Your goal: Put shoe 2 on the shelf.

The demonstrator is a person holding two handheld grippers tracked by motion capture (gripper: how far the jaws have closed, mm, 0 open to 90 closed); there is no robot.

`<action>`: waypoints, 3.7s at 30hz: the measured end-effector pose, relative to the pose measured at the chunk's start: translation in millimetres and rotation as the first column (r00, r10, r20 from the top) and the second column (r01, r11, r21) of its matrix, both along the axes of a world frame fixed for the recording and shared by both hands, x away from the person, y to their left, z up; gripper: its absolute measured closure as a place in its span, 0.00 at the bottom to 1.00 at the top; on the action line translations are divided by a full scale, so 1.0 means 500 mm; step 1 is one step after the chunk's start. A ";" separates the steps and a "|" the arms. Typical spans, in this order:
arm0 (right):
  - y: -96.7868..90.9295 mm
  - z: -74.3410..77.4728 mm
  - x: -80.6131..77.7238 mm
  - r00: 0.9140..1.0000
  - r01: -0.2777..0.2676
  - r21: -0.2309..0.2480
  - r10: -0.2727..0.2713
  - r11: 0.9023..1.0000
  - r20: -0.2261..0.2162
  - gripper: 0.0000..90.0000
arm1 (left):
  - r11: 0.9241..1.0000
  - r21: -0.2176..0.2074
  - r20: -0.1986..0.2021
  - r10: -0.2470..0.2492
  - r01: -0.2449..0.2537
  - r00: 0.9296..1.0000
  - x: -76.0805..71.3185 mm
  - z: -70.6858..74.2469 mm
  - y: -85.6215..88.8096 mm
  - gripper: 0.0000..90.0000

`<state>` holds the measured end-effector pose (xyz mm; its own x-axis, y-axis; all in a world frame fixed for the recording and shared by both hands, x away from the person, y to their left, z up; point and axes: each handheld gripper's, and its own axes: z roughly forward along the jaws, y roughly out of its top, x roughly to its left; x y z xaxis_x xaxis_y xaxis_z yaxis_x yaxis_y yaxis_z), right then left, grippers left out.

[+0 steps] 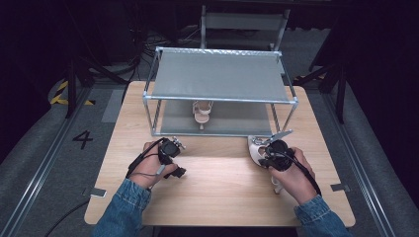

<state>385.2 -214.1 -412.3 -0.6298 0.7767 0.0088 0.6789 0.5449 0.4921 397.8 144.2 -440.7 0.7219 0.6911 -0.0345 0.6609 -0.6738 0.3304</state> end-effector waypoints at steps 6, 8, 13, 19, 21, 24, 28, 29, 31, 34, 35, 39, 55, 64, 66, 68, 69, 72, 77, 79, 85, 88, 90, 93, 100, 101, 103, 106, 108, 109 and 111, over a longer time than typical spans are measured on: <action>0.019 0.024 0.000 0.999 -0.036 0.023 0.035 0.999 0.027 0.95 | 1.000 -0.005 0.008 0.016 -0.016 1.000 -0.008 0.003 0.015 0.26; 0.024 0.030 0.005 0.998 -0.050 0.031 0.049 0.998 0.031 0.95 | 1.000 -0.005 0.009 0.019 -0.019 1.000 -0.009 0.002 0.019 0.26; 0.043 0.038 0.021 0.997 -0.071 0.031 0.070 0.997 0.035 0.95 | 0.999 -0.006 0.005 0.046 -0.046 0.999 -0.020 0.003 0.037 0.25; 0.061 0.043 0.044 0.995 -0.095 0.034 0.094 0.995 0.036 0.95 | 0.999 -0.012 0.006 0.046 -0.046 0.999 -0.027 0.002 0.048 0.25; 0.070 0.047 0.055 0.994 -0.102 0.029 0.101 0.994 0.046 0.95 | 0.999 -0.012 0.006 0.053 -0.053 0.999 -0.029 0.001 0.052 0.25; 0.083 0.053 0.075 0.992 -0.112 0.026 0.110 0.993 0.057 0.95 | 0.998 -0.010 0.000 0.057 -0.057 0.998 -0.033 -0.002 0.059 0.25; 0.093 0.052 0.096 0.991 -0.115 0.016 0.113 0.993 0.076 0.95 | 0.998 -0.016 -0.001 0.059 -0.059 0.998 -0.037 -0.003 0.062 0.24; 0.093 0.052 0.096 0.991 -0.115 0.016 0.113 0.993 0.076 0.95 | 0.998 -0.016 -0.001 0.059 -0.059 0.998 -0.037 -0.003 0.062 0.24; 0.098 0.050 0.107 0.991 -0.110 0.016 0.109 0.994 0.078 0.95 | 0.998 -0.015 -0.002 0.053 -0.053 0.999 -0.038 -0.004 0.065 0.24; 0.108 0.045 0.129 0.990 -0.113 0.011 0.112 0.994 0.091 0.95 | 0.998 -0.013 -0.009 0.061 -0.061 0.998 -0.043 -0.006 0.071 0.24; 0.108 0.045 0.129 0.990 -0.113 0.011 0.112 0.994 0.091 0.95 | 0.998 -0.013 -0.009 0.061 -0.061 0.998 -0.043 -0.006 0.071 0.24; 0.127 0.038 0.153 0.986 -0.122 -0.011 0.122 0.992 0.113 0.95 | 0.998 -0.018 0.001 0.065 -0.065 0.998 -0.045 -0.004 0.077 0.23; 0.175 0.004 0.210 0.980 -0.128 -0.079 0.138 0.989 0.140 0.95 | 0.997 -0.026 0.006 0.067 -0.066 0.998 -0.045 0.004 0.090 0.23; 0.180 -0.015 0.228 0.987 -0.112 -0.079 0.120 0.991 0.106 0.93 | 0.998 -0.021 0.009 0.065 -0.064 0.998 -0.041 0.004 0.095 0.23; 0.179 -0.012 0.227 0.986 -0.114 -0.054 0.119 0.992 0.113 0.87 | 0.997 -0.024 0.005 0.069 -0.068 0.998 -0.042 0.004 0.095 0.23; 0.177 -0.007 0.226 0.985 -0.116 -0.011 0.116 0.993 0.127 0.78 | 0.997 -0.024 0.004 0.069 -0.069 0.998 -0.041 0.004 0.095 0.23; 0.176 -0.006 0.225 0.985 -0.121 -0.001 0.120 0.993 0.123 0.73 | 0.997 -0.023 0.004 0.069 -0.069 0.998 -0.041 0.004 0.095 0.23; 0.173 -0.003 0.223 0.984 -0.133 0.023 0.129 0.991 0.126 0.64 | 0.998 -0.022 0.000 0.066 -0.066 0.998 -0.041 0.004 0.094 0.23; 0.162 0.016 0.211 0.986 -0.129 0.059 0.121 0.990 0.111 0.59 | 0.998 -0.022 -0.004 0.061 -0.061 0.998 -0.038 0.003 0.091 0.23; 0.158 0.023 0.202 0.988 -0.117 0.065 0.110 0.991 0.106 0.58 | 0.998 -0.020 -0.006 0.056 -0.056 0.998 -0.036 0.004 0.089 0.23; 0.128 0.049 0.170 0.988 -0.097 0.098 0.085 0.990 0.126 0.58 | 0.998 -0.023 -0.012 0.049 -0.050 0.999 -0.026 0.002 0.078 0.23; 0.107 0.058 0.150 0.988 -0.088 0.115 0.072 0.990 0.135 0.58 | 0.999 -0.024 -0.019 0.036 -0.037 0.999 -0.019 0.002 0.070 0.23; 0.089 0.066 0.133 0.989 -0.079 0.128 0.061 0.989 0.135 0.62 | 0.999 -0.028 -0.017 0.027 -0.027 0.999 -0.013 0.001 0.066 0.23; 0.063 0.078 0.113 0.989 -0.068 0.119 0.052 0.991 0.135 0.66 | 0.999 -0.039 0.010 0.032 -0.032 0.999 -0.006 0.010 0.058 0.24; 0.012 0.079 0.069 0.994 -0.028 0.117 0.015 0.993 0.112 0.68 | 0.999 -0.032 0.007 0.025 -0.025 1.000 -0.005 0.013 0.056 0.24; 0.007 0.077 0.065 0.995 -0.021 0.122 0.009 0.992 0.104 0.68 | 0.999 -0.031 0.004 0.024 -0.024 1.000 -0.006 0.012 0.056 0.24; -0.005 0.069 0.054 0.996 0.004 0.140 -0.017 0.990 0.092 0.66 | 0.999 -0.033 0.001 0.026 -0.026 1.000 -0.007 0.012 0.055 0.24; -0.018 0.053 0.042 0.996 0.019 0.155 -0.032 0.988 0.081 0.63 | 0.999 -0.032 -0.001 0.027 -0.027 1.000 -0.008 0.011 0.058 0.23; -0.021 0.041 0.037 0.997 0.015 0.145 -0.025 0.989 0.070 0.63 | 0.999 -0.030 0.000 0.036 -0.036 0.999 -0.009 0.011 0.060 0.23; -0.021 0.037 0.036 0.998 0.006 0.135 -0.015 0.991 0.062 0.64 | 0.999 -0.035 -0.002 0.040 -0.040 0.999 -0.010 0.012 0.061 0.24; -0.020 0.025 0.035 0.999 -0.012 0.105 0.008 0.994 0.041 0.68 | 0.999 -0.039 0.003 0.034 -0.034 0.999 -0.010 0.012 0.063 0.23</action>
<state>402.5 -224.3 -399.7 -0.6390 0.7665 0.0644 0.6521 0.4954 0.5739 392.6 175.8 -434.5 0.6979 0.7137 -0.0595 0.6824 -0.6373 0.3581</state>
